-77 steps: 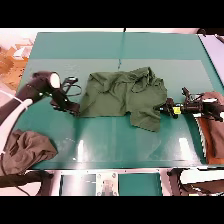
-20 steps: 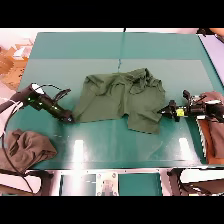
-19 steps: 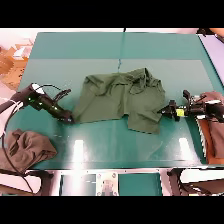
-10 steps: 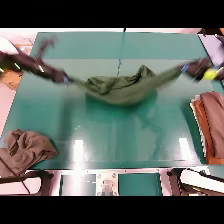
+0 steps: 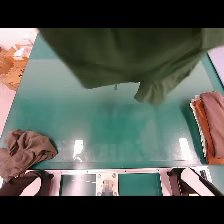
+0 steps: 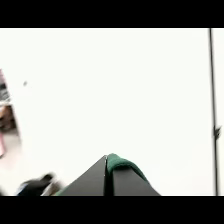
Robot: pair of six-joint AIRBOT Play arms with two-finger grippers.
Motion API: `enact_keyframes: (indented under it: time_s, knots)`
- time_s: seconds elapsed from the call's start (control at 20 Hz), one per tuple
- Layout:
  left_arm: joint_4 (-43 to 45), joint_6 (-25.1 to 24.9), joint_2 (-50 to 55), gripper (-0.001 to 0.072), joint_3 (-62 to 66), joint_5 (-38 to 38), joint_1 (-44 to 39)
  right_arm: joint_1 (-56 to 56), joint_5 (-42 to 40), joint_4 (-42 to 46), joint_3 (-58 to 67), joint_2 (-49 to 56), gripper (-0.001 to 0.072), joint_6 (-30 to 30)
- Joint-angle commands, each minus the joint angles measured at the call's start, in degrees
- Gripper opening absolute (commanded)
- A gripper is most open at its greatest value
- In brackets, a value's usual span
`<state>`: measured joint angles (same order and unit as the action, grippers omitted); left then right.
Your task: Fold the shirts.
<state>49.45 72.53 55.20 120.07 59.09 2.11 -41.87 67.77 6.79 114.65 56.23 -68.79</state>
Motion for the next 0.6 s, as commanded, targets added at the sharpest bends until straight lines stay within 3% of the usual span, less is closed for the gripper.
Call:
enact_keyframes:
  time_s: [0.0, 0.1, 0.25, 0.4, 0.55]
  knots:
    - [6.2, 3.7, -7.8, 0.0023, -0.3, -6.1, 0.0, -6.2, -6.7, -0.1, 3.4, -5.0, 0.0021, -1.0]
    - [6.9, 4.3, -7.8, 0.0023, -0.8, -3.7, 0.0, -6.6, -6.5, 1.7, 3.2, -5.5, 0.0021, -0.4]
    - [12.5, 9.2, -6.7, 0.0023, -7.1, -0.9, 0.0, -6.4, -4.9, 3.2, -1.4, -5.4, 0.0021, -0.3]
    - [13.2, 11.5, -2.8, 0.0024, -16.7, -1.2, 0.0, 0.1, -4.4, 6.1, -14.7, -5.4, 0.0021, 3.8]
    - [11.9, 11.5, 6.9, 0.0023, -25.9, -1.3, 0.0, 12.2, -9.3, 17.0, -32.5, -3.2, 0.0021, 6.5]
